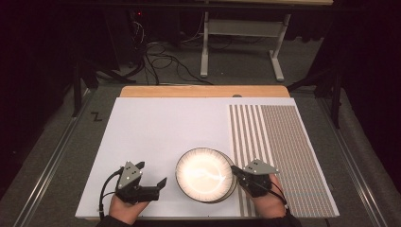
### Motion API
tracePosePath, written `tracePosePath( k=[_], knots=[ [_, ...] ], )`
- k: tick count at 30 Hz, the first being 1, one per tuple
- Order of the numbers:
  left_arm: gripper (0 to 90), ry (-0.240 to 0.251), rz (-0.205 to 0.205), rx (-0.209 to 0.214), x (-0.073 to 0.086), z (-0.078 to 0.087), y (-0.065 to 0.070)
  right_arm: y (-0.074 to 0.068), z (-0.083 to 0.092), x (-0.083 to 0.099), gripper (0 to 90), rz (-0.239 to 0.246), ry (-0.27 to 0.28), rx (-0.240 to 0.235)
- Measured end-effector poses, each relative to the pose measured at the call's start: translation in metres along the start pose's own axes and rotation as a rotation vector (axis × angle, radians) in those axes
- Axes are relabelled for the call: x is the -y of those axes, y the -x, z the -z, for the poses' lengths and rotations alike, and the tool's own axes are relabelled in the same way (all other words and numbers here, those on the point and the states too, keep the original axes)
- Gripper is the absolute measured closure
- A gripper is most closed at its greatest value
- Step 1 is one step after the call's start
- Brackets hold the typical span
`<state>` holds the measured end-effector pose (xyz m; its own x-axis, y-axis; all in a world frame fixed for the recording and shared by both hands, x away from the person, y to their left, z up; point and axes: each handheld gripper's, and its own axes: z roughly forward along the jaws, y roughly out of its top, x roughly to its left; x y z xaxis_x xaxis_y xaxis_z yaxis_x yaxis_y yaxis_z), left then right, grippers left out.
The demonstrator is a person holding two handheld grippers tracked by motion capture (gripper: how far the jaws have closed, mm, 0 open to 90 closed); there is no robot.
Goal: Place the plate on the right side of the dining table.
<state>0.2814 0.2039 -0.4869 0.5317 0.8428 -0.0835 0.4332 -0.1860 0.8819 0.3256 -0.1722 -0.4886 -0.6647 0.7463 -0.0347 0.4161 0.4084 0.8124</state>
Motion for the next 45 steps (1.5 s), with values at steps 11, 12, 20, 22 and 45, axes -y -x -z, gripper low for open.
tracePosePath(
  k=[11, 12, 20, 22, 45],
  knots=[
    [4.4, 0.017, 0.004, 0.030, -0.002, 0.002, 0.004, -0.008, -0.004, -0.001, 90.0, 0.014, -0.010, -0.011],
    [4.4, 0.018, 0.006, 0.032, -0.002, 0.002, 0.004, -0.008, -0.004, -0.001, 90.0, 0.004, -0.010, -0.015],
    [4.4, 0.026, 0.015, 0.052, -0.003, 0.002, 0.007, -0.009, -0.004, -0.001, 90.0, 0.004, -0.012, -0.013],
    [4.4, 0.027, 0.017, 0.054, -0.003, 0.002, 0.007, -0.009, -0.004, -0.001, 90.0, 0.004, -0.012, -0.013],
    [4.4, 0.039, 0.017, 0.060, -0.004, 0.002, 0.011, -0.010, -0.004, -0.001, 90.0, 0.009, -0.018, -0.017]
  ],
)
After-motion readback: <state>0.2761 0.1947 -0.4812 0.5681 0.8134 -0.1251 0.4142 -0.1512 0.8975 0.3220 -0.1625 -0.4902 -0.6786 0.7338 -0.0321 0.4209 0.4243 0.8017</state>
